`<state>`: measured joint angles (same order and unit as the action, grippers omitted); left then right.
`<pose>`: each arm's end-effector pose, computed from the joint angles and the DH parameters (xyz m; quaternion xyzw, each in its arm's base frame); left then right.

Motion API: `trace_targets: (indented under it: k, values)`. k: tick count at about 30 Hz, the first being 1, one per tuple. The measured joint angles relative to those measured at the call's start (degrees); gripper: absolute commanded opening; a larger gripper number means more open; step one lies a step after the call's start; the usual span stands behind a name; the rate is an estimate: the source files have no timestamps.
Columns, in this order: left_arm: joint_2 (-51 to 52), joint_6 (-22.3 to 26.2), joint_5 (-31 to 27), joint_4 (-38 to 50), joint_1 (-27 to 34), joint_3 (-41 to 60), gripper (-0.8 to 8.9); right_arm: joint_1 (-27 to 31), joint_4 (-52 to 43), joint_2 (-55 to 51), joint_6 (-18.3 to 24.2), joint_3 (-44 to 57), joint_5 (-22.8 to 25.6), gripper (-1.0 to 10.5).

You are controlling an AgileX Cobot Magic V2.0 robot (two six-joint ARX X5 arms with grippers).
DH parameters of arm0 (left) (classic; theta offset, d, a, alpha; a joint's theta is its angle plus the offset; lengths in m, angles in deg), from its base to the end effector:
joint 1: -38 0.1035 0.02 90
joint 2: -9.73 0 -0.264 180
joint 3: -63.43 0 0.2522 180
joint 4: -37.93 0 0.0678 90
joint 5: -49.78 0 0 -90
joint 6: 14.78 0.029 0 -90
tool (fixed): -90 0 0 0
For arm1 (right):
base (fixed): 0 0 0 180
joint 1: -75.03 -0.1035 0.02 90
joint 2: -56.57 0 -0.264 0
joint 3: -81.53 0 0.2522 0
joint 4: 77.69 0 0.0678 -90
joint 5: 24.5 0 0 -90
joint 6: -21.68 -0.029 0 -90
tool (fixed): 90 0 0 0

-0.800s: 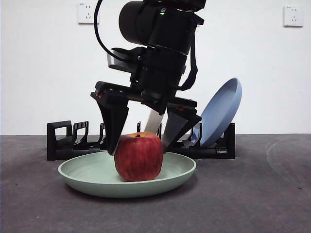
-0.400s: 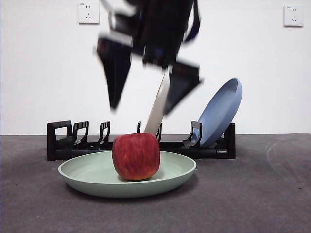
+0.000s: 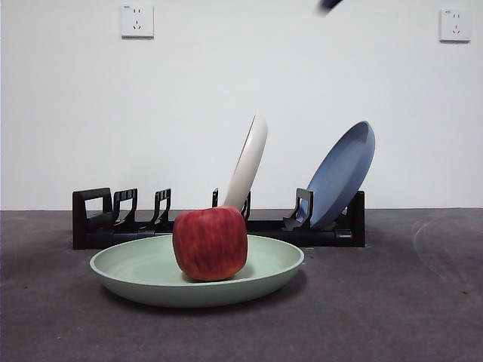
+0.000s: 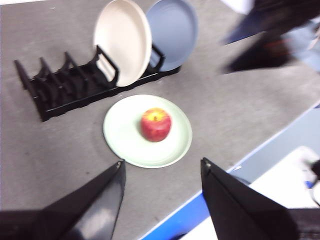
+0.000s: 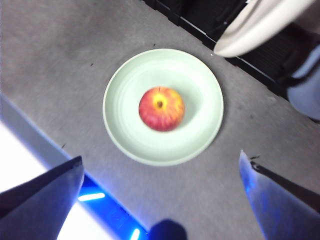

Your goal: Take the green plate from the plate rack,put the plate on the table,take the apple from the table,put the apple in the plate

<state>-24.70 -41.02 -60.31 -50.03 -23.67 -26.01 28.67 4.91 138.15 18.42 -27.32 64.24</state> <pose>0.0214 -0.0187 0.4077 -0.0227 0.2861 -0.2828 0.9152 0.1794 0.1890 0.4006 -0.1549 0.4388 0.3452 0.8150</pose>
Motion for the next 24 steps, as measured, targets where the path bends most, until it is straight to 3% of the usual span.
trace_targets:
  k: [10,18,24]
  values:
    - [-4.4,0.2,-0.5,2.4,0.0,0.0,2.52,0.0,7.6,-18.6,-0.1,1.5,0.0,5.4]
    - [-4.6,0.2,0.9,4.1,-0.8,0.0,2.52,0.0,7.8,-32.9,-3.7,13.2,1.4,5.3]
    - [-4.6,0.2,3.4,4.5,-1.8,0.0,2.52,0.0,7.4,-37.8,-6.9,21.3,1.9,5.3]
